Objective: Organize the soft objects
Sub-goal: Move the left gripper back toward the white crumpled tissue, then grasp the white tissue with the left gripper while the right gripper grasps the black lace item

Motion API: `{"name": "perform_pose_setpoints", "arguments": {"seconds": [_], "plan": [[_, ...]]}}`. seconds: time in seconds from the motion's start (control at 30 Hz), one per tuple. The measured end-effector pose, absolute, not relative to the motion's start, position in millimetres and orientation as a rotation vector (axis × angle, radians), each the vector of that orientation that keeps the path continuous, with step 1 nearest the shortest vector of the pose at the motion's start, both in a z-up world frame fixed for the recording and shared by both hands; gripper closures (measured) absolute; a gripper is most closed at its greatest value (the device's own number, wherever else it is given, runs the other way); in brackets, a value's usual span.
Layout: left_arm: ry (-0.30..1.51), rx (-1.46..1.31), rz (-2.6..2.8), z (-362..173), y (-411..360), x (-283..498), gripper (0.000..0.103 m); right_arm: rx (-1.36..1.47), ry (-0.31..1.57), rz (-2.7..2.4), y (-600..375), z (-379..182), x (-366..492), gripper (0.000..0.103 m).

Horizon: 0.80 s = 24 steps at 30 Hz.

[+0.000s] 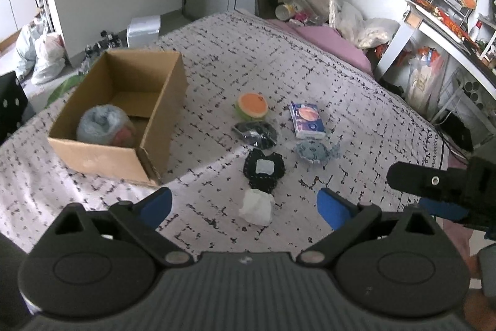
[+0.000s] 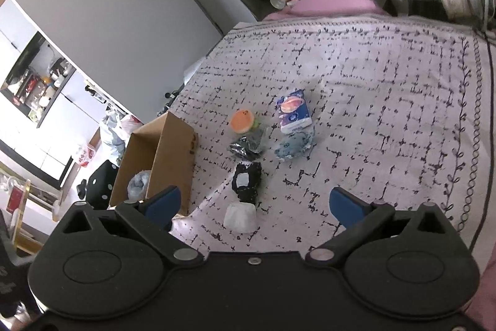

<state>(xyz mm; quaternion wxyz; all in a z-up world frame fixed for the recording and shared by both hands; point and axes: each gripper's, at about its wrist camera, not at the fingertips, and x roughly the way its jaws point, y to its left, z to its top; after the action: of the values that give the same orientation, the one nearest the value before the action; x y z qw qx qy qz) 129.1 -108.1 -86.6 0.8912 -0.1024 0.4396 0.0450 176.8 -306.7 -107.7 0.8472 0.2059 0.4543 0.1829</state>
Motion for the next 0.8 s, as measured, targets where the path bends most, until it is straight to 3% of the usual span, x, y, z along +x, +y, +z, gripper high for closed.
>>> {"name": "perform_pose_setpoints", "arguments": {"seconds": [0.6,0.8], "plan": [[1.02,-0.266,0.048,-158,-127,172,0.02,0.521,1.048,0.371,-307,-147,217,0.005],[1.064,-0.282,0.048,-182,-128,183,0.031,0.515,1.071,0.38,-303,-155,227,0.011]]}}
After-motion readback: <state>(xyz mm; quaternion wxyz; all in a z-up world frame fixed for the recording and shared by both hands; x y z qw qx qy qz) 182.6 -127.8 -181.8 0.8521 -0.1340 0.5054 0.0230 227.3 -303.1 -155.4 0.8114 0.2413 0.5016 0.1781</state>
